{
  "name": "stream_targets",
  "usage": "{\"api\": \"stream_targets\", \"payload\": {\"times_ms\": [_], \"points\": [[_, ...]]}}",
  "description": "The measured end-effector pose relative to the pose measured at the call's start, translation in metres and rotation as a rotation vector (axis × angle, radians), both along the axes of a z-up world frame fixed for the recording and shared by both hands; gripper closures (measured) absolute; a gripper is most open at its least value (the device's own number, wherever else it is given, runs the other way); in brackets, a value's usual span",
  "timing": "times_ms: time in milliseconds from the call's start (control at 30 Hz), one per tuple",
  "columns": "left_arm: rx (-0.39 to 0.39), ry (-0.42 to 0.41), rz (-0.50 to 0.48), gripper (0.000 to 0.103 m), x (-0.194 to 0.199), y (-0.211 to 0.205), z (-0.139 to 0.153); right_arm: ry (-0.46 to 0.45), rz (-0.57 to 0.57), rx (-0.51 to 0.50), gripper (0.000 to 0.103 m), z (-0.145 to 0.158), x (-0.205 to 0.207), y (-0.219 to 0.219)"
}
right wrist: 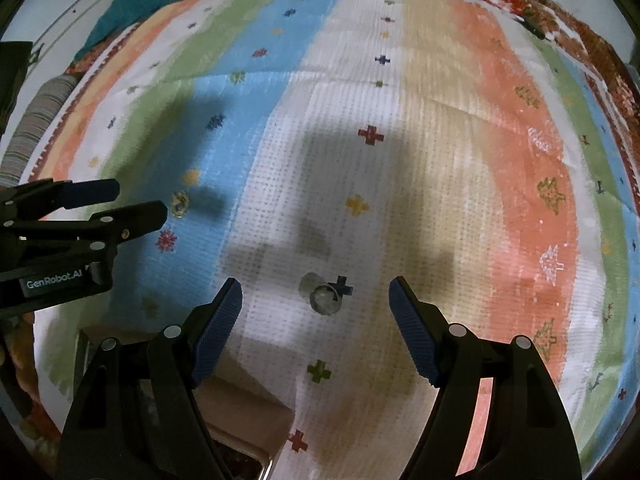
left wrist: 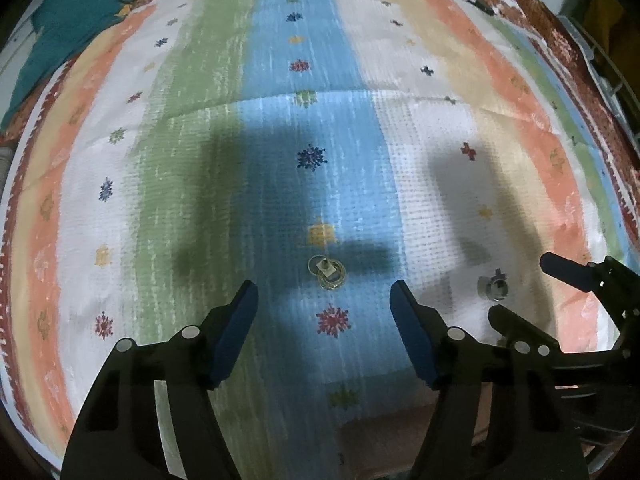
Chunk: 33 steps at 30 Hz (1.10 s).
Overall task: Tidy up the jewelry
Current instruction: 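Move both tools toward the small gold charm and silver ring on the cloth, then grasp the small gold charm with the left tool while the right grasps the silver ring, then lift the charm and ring and carry them over the silver tin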
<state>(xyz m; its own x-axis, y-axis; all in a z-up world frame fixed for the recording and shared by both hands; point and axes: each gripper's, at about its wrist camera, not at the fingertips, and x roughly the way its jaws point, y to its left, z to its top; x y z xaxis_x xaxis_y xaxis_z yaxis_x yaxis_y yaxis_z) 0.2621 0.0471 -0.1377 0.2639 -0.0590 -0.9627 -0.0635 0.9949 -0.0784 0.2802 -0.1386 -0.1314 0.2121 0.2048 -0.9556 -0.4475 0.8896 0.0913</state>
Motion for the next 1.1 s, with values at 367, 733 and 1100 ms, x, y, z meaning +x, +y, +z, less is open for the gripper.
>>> {"api": "stream_targets", "payload": {"times_ms": [367,733,1100], "points": [[-0.013,0.060,-0.020,0.054,0.017,-0.001,-0.022,0.061,0.009,-0.038,0.045,-0.023,0.007,0.005],[0.034,0.074,-0.062,0.082,0.023,-0.012,-0.034,0.067,0.019,-0.075,0.078,-0.028,0.005,0.008],[0.031,0.050,-0.062,0.094,0.012,-0.015,-0.027,0.042,-0.001,-0.054,0.083,-0.020,0.003,0.004]]}}
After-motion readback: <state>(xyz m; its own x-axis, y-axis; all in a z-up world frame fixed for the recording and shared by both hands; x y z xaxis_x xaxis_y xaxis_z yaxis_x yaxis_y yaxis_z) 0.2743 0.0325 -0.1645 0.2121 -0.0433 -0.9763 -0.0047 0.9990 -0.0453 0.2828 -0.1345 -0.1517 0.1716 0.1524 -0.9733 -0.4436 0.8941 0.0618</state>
